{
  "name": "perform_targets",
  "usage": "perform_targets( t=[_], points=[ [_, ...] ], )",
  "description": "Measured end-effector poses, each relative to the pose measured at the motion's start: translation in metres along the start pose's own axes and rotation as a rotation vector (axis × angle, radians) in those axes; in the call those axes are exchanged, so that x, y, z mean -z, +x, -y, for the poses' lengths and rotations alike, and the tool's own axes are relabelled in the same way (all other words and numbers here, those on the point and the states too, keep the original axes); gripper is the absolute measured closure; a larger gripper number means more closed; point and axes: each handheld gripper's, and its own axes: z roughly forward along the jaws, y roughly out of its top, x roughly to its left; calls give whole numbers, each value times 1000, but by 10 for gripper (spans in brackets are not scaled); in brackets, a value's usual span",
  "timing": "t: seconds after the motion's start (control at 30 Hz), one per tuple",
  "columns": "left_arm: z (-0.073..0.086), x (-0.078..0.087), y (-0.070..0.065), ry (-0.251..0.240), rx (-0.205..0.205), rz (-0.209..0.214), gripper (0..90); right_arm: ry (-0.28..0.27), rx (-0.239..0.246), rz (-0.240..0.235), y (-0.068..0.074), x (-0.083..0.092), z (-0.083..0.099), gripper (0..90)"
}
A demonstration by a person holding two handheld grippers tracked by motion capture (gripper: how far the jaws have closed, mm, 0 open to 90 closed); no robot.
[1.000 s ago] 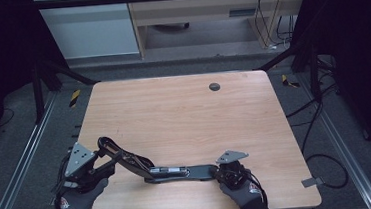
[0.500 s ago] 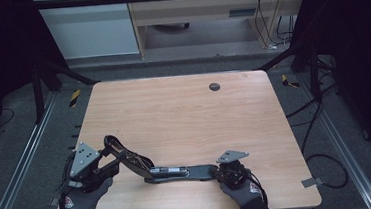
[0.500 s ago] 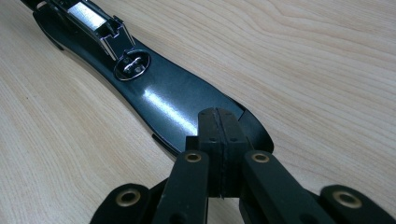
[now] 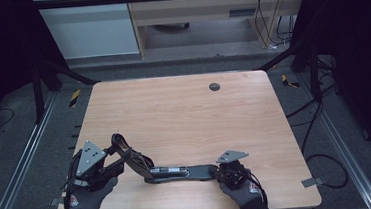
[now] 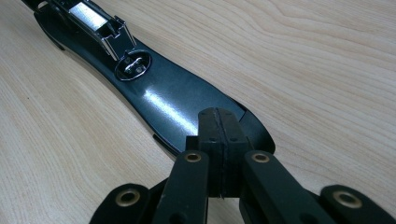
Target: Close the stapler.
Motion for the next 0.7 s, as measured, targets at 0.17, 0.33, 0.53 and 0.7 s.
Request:
perform_targets(
  t=[0.17,0.33,0.53,0.7],
  points=[
    [-2,-2,-4,-5,-13,2,574,-1,-1,0,0,0,0,900],
    [-3,-3,-8,-5,-25,3,576,0,1,-1,0,0,0,900],
    [-5,-5,-11,-6,-39,11,578,1,-7,-4,0,0,0,900],
    [-7,-7,-14,-3,-56,16,580,1,-8,-5,0,0,0,900]
  ],
)
